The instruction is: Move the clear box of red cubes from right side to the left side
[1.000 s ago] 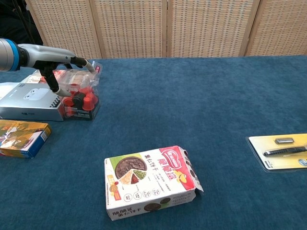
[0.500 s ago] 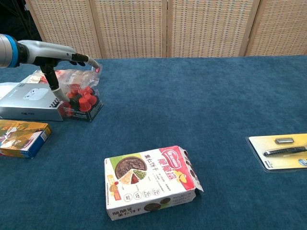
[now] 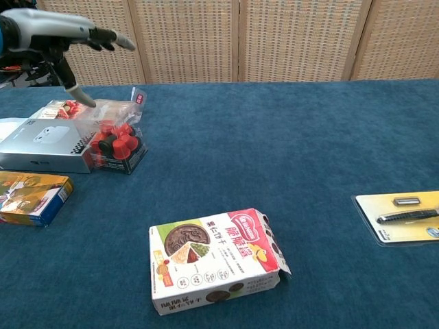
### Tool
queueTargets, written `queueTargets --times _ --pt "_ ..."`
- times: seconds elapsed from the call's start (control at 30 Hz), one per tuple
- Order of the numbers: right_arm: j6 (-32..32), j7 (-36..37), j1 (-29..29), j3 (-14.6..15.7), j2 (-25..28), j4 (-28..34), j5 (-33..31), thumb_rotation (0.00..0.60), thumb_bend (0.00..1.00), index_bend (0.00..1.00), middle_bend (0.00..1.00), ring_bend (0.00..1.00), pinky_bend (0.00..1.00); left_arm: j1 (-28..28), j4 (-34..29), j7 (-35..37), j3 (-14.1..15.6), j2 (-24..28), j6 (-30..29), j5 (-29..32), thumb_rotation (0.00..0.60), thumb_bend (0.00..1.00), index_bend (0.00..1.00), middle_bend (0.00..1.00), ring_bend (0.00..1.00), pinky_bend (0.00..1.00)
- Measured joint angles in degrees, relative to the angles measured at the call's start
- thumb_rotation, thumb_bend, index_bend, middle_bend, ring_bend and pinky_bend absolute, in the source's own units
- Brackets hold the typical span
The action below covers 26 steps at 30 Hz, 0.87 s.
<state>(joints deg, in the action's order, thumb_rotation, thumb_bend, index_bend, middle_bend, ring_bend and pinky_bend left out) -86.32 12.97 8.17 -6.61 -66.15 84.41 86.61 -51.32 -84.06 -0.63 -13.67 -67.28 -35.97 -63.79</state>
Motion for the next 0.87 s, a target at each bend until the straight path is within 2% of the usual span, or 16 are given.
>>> queueTargets --times 0.2,0.3,0.37,0.5,0.63,0.73,0.87 --pt "-0.12 -0.74 0.05 0.05 -0.22 -0.17 0.24 0.6 0.03 0.0 0.0 0.0 0.0 3.47 -7.67 2.52 -3.12 4.31 -10.19 -2.31 0.6 0.05 0.0 0.0 0.0 0.0" --pt "-0.16 -2.07 0.04 -0.09 -0.44 -0.42 -0.05 0.6 0.03 0.0 0.0 0.0 0.0 6.75 -11.99 1.76 -3.06 6.25 -16.98 -4.98 0.6 0.06 0.0 0.0 0.0 0.0" --pt "-0.18 -3.36 0.03 -0.22 -0.67 -0.62 -0.4 0.6 0.03 0.0 0.0 0.0 0.0 9.32 -14.37 -0.73 -1.87 7.24 -21.55 -7.21 0.6 0.06 0.0 0.0 0.0 0.0" --pt "0.18 -5.95 -0.01 -0.23 -0.88 -0.4 -1.03 0.6 0.03 0.0 0.0 0.0 0.0 14.74 -16.54 -8.95 2.55 7.26 -29.23 -11.7 0.6 0.07 0.0 0.0 0.0 0.0" --pt "0.66 -8.18 -0.01 -0.05 -0.76 0.34 -1.33 0.6 0.03 0.0 0.0 0.0 0.0 22.9 -16.86 -16.51 9.97 4.53 -36.48 -15.39 0.6 0.07 0.0 0.0 0.0 0.0" --pt "1.02 -10.07 0.01 -0.01 -0.71 1.2 -1.73 0.6 0.03 0.0 0.0 0.0 0.0 28.15 -15.11 -17.45 14.14 1.33 -40.27 -16.57 0.6 0.08 0.0 0.0 0.0 0.0" --pt "0.93 -11.76 -0.02 0.03 -0.81 2.08 -1.78 0.6 0.04 0.0 0.0 0.0 0.0 33.12 -10.8 -17.45 16.96 -2.23 -44.37 -17.57 0.6 0.08 0.0 0.0 0.0 0.0"
